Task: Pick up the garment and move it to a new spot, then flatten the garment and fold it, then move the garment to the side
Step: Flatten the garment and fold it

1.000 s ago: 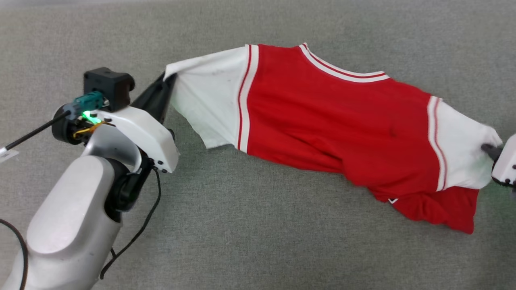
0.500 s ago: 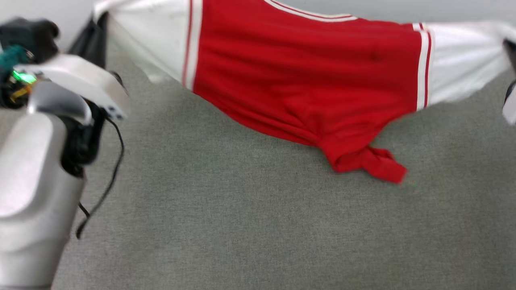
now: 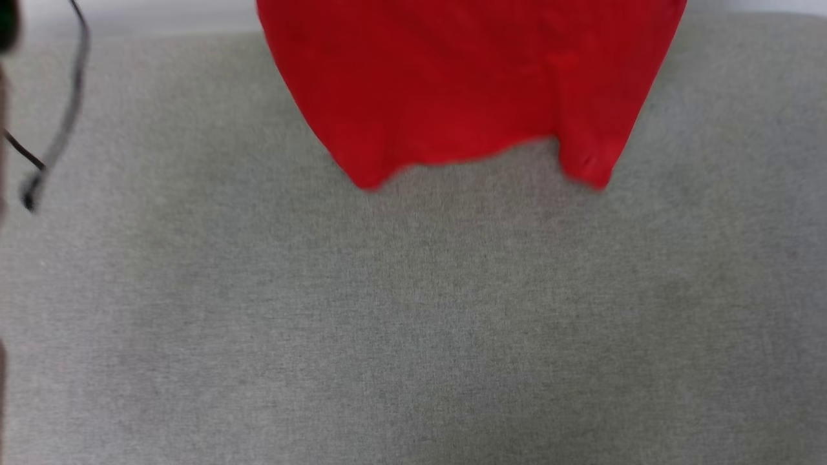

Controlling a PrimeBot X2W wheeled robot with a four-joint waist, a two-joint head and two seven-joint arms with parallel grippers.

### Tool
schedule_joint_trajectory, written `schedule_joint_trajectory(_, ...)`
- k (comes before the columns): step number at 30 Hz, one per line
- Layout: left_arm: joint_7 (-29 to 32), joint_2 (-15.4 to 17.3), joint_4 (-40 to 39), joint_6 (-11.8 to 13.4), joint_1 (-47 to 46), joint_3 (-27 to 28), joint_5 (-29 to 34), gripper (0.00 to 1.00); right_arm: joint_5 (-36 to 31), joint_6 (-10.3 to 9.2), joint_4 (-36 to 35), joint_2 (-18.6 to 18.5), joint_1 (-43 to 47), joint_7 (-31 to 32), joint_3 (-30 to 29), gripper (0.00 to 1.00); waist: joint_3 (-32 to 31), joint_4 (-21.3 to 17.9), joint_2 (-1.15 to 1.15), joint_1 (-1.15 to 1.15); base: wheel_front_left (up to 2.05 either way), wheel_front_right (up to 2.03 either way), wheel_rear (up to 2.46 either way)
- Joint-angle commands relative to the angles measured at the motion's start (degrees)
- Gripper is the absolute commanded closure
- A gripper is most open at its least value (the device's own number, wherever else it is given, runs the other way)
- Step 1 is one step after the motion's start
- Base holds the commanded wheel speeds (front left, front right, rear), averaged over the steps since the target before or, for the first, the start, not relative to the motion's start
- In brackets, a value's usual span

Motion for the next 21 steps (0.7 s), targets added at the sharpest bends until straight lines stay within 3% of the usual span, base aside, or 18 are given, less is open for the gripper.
schedule_joint_trajectory(1, -0.5, 0.8, 0.7, -0.4, -3.1, 0.0, 1.0, 1.00, -0.6, -0.08, 0.6, 0.2, -3.0, -1.0, 0.0, 1.00, 3.9, -0.1, 0.00, 0.00, 0.00, 0.00, 0.00)
schedule_joint_trajectory(11, -2.5, 3.0, 4.3, -2.0, -23.4, -0.7, 5.3, 1.00, -1.5, -0.07, 6.0, 0.7, -23.2, -8.1, 1.8, 1.00, 15.1, -1.3, 0.00, 0.00, 0.00, 0.00, 0.00)
schedule_joint_trajectory(21, -5.2, 1.1, 9.4, -2.7, -27.6, -0.6, 4.3, 1.00, -0.6, -0.07, 12.0, 3.4, -30.0, -12.9, 6.1, 1.00, 21.3, -1.5, 0.00, 0.00, 0.00, 0.00, 0.00)
